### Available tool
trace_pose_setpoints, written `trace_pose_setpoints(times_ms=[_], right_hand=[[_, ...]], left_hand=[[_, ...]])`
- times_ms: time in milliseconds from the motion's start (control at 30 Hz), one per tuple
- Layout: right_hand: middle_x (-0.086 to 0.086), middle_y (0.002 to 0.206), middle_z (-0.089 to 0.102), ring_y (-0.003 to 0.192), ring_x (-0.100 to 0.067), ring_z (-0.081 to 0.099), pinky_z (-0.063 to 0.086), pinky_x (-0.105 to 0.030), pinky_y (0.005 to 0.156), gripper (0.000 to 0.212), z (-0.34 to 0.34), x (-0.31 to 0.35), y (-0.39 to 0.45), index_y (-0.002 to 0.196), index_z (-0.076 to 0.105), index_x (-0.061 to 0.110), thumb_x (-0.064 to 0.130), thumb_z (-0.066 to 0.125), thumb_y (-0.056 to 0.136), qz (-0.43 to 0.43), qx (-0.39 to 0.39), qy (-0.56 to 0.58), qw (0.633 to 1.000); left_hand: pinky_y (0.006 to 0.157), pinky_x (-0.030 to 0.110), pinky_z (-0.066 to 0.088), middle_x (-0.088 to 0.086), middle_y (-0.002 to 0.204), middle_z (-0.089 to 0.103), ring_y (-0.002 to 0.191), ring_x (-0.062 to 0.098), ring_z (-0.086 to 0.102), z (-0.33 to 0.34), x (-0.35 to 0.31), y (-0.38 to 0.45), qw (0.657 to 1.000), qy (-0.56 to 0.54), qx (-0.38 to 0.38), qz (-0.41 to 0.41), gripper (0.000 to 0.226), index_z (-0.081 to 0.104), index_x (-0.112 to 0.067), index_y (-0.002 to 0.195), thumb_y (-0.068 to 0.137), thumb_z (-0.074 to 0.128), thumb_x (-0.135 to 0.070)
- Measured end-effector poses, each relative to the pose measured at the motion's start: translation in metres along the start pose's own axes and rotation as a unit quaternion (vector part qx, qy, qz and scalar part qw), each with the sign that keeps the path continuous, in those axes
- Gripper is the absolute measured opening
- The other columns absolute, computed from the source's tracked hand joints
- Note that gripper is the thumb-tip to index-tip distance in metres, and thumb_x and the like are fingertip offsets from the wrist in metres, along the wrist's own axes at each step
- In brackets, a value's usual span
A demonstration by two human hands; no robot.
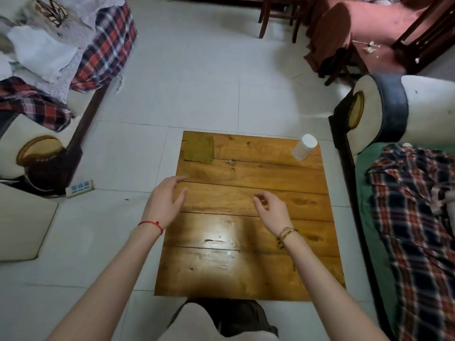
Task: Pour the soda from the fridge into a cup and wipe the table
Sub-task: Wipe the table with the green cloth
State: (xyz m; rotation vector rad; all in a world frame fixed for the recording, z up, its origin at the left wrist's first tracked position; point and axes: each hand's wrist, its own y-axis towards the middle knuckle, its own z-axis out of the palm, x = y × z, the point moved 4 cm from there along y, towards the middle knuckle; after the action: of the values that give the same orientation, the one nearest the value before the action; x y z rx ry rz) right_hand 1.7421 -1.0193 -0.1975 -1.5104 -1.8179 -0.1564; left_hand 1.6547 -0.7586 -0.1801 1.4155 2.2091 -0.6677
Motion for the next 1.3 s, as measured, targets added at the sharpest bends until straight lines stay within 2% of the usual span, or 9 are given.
trace_pose_setpoints(times_ms=[367,567,667,733,800,900,1033,1200,1300], right_hand=[[-0.003,0.102,0.067,0.092,-0.016,0.057,0.036,-0.021,0.076,0.029,0.068,0.020,0.210,0.115,0.065,0.011,0.030,0.052,0.097,0.057,0.030,0.060,0.996],[0.003,0.087,0.060,0.083,-0.013,0.054,0.038,-0.022,0.071,0.025,0.143,-0.012,0.299,0.110,0.067,0.013,0.029,0.057,0.095,0.084,0.022,0.106,0.991],[0.000,0.088,0.065,0.079,-0.014,0.059,0.043,-0.023,0.060,0.022,0.172,-0.026,0.328,0.108,0.065,0.016,0.031,0.057,0.095,0.094,0.032,0.116,0.988],[-0.002,0.091,0.070,0.083,-0.017,0.065,0.052,-0.027,0.069,0.020,0.188,-0.031,0.347,0.106,0.065,0.019,0.033,0.058,0.093,0.105,0.033,0.132,0.985],[-0.003,0.090,0.072,0.088,-0.023,0.069,0.056,-0.041,0.086,0.017,0.202,-0.035,0.364,0.100,0.064,0.021,0.035,0.061,0.090,0.125,0.028,0.165,0.978],[-0.005,0.087,0.071,0.088,-0.027,0.071,0.056,-0.048,0.085,0.013,0.217,-0.033,0.386,0.091,0.062,0.021,0.034,0.064,0.088,0.138,0.020,0.196,0.971],[-0.006,0.089,0.072,0.090,-0.025,0.069,0.057,-0.043,0.084,0.025,0.221,-0.022,0.397,0.067,0.055,0.026,0.034,0.068,0.086,0.131,0.000,0.150,0.980],[-0.002,0.074,0.059,0.075,-0.016,0.057,0.051,-0.028,0.067,0.032,0.220,-0.012,0.398,0.060,0.049,0.019,0.017,0.068,0.086,0.139,0.010,0.121,0.983],[0.003,0.061,0.049,0.064,-0.013,0.050,0.042,-0.022,0.054,0.034,0.216,-0.006,0.391,0.057,0.045,0.019,0.014,0.062,0.086,0.124,0.009,0.157,0.980]], left_hand=[[0.090,0.028,0.047,0.006,0.126,0.063,0.109,0.021,0.060,0.061,0.081,0.171,0.987,-0.103,-0.022,-0.125,0.032,0.058,-0.013,0.129,0.097,0.055,-0.019],[0.086,0.025,0.045,0.001,0.113,0.065,0.093,0.011,0.056,0.130,0.143,0.235,0.969,-0.159,-0.061,-0.179,0.029,0.059,-0.016,0.125,0.095,0.057,-0.017],[0.090,0.027,0.048,0.000,0.115,0.063,0.092,0.010,0.056,0.153,0.164,0.258,0.963,-0.168,-0.079,-0.197,0.030,0.058,-0.017,0.125,0.095,0.057,-0.017],[0.092,0.029,0.047,0.002,0.122,0.063,0.093,0.010,0.056,0.166,0.177,0.271,0.965,-0.159,-0.079,-0.193,0.032,0.058,-0.016,0.127,0.095,0.058,-0.018],[0.094,0.031,0.046,0.002,0.126,0.063,0.087,0.007,0.056,0.176,0.187,0.284,0.964,-0.158,-0.080,-0.200,0.035,0.058,-0.016,0.129,0.095,0.059,-0.020],[0.093,0.029,0.047,0.001,0.122,0.065,0.074,0.000,0.055,0.184,0.197,0.301,0.958,-0.161,-0.097,-0.216,0.036,0.059,-0.014,0.129,0.093,0.060,-0.021],[0.101,0.042,0.049,-0.013,0.084,0.060,0.102,0.024,0.065,0.190,0.199,0.317,0.947,-0.186,-0.077,-0.250,0.037,0.061,-0.014,0.125,0.091,0.063,-0.025],[0.107,0.033,0.039,0.008,0.114,0.067,0.118,0.023,0.058,0.189,0.188,0.324,0.944,-0.178,-0.066,-0.271,0.042,0.062,-0.007,0.127,0.089,0.067,-0.024],[0.105,0.041,0.045,0.007,0.107,0.067,0.112,0.027,0.062,0.189,0.191,0.321,0.936,-0.212,-0.055,-0.276,0.035,0.068,-0.006,0.116,0.087,0.068,-0.026]])
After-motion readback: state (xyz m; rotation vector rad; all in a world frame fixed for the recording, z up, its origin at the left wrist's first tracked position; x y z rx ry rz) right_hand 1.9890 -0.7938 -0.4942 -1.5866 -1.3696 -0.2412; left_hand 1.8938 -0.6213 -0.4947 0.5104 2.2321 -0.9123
